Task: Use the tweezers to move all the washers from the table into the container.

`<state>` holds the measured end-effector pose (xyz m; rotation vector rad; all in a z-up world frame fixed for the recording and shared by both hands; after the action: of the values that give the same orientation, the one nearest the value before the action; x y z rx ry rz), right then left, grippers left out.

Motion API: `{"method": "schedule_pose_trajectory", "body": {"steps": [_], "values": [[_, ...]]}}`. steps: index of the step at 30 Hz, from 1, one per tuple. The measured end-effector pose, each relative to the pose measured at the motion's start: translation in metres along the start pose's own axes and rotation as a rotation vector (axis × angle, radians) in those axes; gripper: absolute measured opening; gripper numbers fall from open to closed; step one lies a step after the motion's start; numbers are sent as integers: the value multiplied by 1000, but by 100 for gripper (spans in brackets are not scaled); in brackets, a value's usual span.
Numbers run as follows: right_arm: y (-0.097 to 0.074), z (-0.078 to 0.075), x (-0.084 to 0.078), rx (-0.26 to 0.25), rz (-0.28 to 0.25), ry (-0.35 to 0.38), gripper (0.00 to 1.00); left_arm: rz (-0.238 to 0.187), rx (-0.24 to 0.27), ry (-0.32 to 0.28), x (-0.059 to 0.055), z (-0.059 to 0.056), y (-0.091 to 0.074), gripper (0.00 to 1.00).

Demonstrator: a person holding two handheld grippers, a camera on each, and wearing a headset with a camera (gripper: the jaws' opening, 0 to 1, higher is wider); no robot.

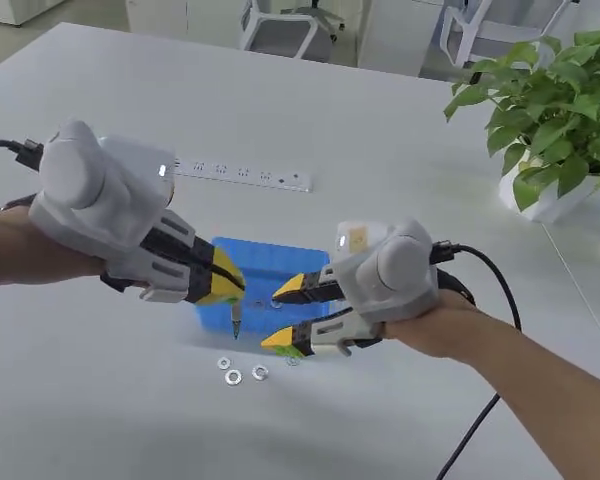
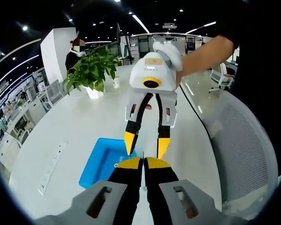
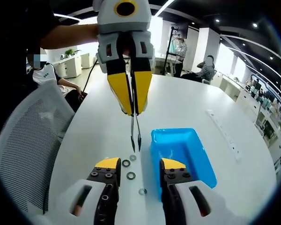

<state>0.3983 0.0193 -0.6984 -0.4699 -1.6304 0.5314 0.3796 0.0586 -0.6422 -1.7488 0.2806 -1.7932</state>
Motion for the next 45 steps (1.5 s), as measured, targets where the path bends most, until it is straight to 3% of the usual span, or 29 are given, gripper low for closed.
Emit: {"method": "schedule_pose_trajectory", "body": {"steps": [20,38,45], "values": [[-10,15,-28,-36,16,50,40,-3,-29,-33,-25,-17,13,5],[-10,24,-43,-31,36,85,40,-5,-53,-63,-38,-24,28,5],[-7,26,-45,-23,41,90,40,-11,-39,-65,-42,-23,27,5]]}}
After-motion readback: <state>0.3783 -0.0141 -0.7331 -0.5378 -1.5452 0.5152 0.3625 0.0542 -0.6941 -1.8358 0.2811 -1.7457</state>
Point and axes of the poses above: the centre of the closed fingertips' face, and the gripper's own axes: y roughly forward along the fingers, z roughly to its left, x roughly out of its top, the point moved 2 cm from there along -y, roughly backward along the fingers, and after that the axes turned 3 degrees about -z, right-handed, at the moved point
